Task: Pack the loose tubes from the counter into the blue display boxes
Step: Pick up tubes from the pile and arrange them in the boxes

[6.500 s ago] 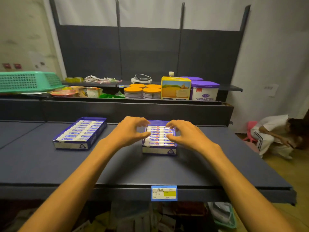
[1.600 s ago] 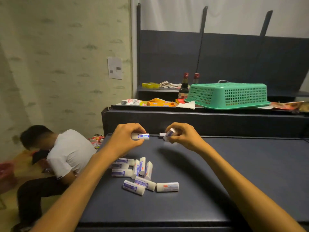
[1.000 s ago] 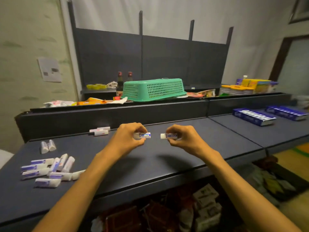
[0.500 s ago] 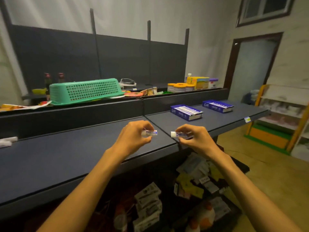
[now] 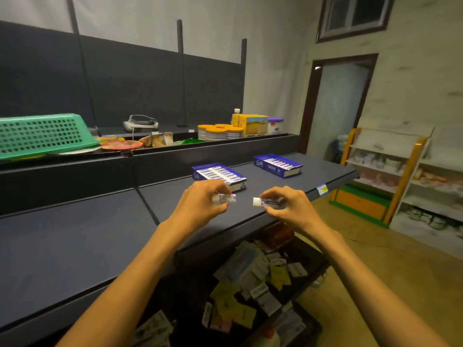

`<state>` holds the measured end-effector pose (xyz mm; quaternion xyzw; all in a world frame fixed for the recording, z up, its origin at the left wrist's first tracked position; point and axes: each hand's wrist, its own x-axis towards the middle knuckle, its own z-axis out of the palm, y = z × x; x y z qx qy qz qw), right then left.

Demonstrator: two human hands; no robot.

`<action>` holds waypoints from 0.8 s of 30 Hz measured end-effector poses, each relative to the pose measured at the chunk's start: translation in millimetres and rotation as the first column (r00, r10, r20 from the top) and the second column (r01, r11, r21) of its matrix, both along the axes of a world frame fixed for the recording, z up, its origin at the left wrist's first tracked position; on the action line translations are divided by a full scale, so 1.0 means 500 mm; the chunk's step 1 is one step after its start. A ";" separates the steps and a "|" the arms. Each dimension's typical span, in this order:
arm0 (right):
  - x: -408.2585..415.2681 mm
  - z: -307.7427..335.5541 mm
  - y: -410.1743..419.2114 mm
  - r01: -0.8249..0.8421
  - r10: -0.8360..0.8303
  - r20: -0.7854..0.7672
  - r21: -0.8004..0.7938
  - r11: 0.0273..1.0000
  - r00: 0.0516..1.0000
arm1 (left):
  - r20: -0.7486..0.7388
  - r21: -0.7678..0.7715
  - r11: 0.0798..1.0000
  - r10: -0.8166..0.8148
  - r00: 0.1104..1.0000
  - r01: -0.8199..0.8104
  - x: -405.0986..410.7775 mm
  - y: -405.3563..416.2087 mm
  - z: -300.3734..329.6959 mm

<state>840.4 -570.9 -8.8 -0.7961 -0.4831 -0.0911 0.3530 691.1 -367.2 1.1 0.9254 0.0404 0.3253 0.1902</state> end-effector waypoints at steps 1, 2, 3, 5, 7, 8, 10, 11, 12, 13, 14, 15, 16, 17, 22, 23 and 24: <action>0.031 0.002 -0.001 0.005 -0.005 0.000 -0.013 1.000 1.000 | 0.001 0.000 1.000 -0.004 1.000 0.004 0.032 -0.003 0.003; 0.062 0.004 -0.003 0.009 -0.009 0.000 -0.020 1.000 1.000 | -0.001 -0.002 1.000 -0.011 1.000 0.011 0.065 -0.006 0.005; 0.091 0.007 -0.004 0.013 -0.013 -0.003 -0.020 1.000 1.000 | 0.000 -0.003 1.000 -0.019 1.000 0.019 0.097 -0.007 0.007; 0.149 0.013 -0.007 0.014 -0.014 -0.008 -0.013 1.000 1.000 | 0.007 0.000 1.000 -0.025 1.000 0.025 0.160 -0.010 0.011; 0.202 0.018 -0.013 0.013 -0.013 -0.028 -0.001 1.000 1.000 | -0.013 0.014 1.000 -0.022 1.000 0.022 0.217 -0.016 0.017; 0.231 0.022 -0.017 0.011 -0.011 -0.034 0.007 1.000 0.999 | -0.025 0.026 1.000 -0.012 1.000 0.013 0.245 -0.020 0.020; 0.291 0.025 -0.025 0.002 -0.001 -0.037 0.031 1.000 0.999 | -0.037 0.036 0.999 0.006 0.999 -0.005 0.301 -0.026 0.023; 0.323 0.024 -0.029 -0.005 0.006 -0.034 0.048 0.999 0.999 | -0.031 0.040 0.999 0.014 0.999 -0.013 0.329 -0.030 0.023; 0.355 0.021 -0.033 -0.014 0.016 -0.029 0.060 0.998 0.999 | -0.027 0.045 0.999 0.025 0.999 -0.023 0.356 -0.034 0.022; 0.387 0.017 -0.038 -0.021 0.023 -0.027 0.063 0.998 0.999 | -0.025 0.051 0.998 0.033 0.999 -0.031 0.383 -0.039 0.020; 0.420 0.012 -0.042 -0.028 0.029 -0.029 0.063 0.998 0.999 | -0.026 0.056 0.998 0.040 0.999 -0.039 0.411 -0.046 0.018; 0.453 0.009 -0.046 -0.036 0.038 -0.029 0.058 0.998 0.999 | -0.022 0.060 0.997 0.046 0.999 -0.044 0.439 -0.053 0.016; 0.489 0.007 -0.051 -0.048 0.049 -0.027 0.055 0.997 0.998 | -0.015 0.058 0.997 0.054 0.998 -0.053 0.468 -0.062 0.015; 0.525 0.006 -0.055 -0.061 0.063 -0.019 0.056 0.997 0.998 | -0.008 0.057 0.996 0.063 0.998 -0.062 0.496 -0.071 0.014; 0.692 0.022 -0.077 -0.165 0.164 0.023 0.046 0.985 0.986 | -0.005 0.040 0.990 0.135 0.991 -0.135 0.629 -0.109 0.014; 0.721 0.025 -0.079 -0.185 0.184 0.035 0.035 0.982 0.982 | -0.009 0.030 0.987 0.158 0.987 -0.157 0.651 -0.115 0.013; 0.749 0.026 -0.079 -0.204 0.203 0.047 0.028 0.979 0.978 | -0.012 0.015 0.983 0.181 0.983 -0.181 0.672 -0.119 0.011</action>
